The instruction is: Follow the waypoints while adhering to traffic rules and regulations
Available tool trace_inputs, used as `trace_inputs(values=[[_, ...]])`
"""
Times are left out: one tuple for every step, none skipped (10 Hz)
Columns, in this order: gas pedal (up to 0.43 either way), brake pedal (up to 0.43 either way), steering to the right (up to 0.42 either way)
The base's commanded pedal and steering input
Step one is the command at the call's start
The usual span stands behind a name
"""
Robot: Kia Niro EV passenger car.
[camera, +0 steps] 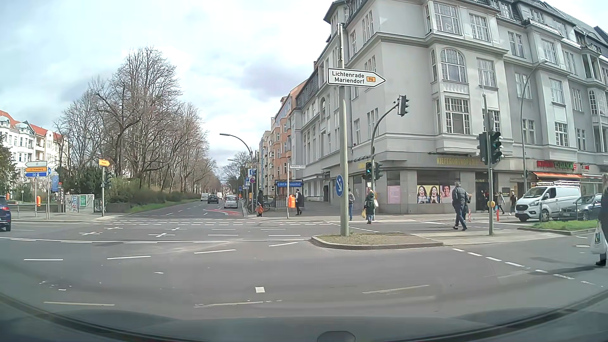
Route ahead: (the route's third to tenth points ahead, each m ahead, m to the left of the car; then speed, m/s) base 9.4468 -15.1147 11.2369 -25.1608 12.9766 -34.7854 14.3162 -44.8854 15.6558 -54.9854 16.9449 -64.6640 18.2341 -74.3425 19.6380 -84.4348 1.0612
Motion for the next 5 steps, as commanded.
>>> trace_inputs(values=[[0.000, 0.122, 0.282], [0.000, 0.116, 0.311], [0.000, 0.091, 0.335], [0.000, 0.006, 0.370], [0.000, 0.000, 0.405]])
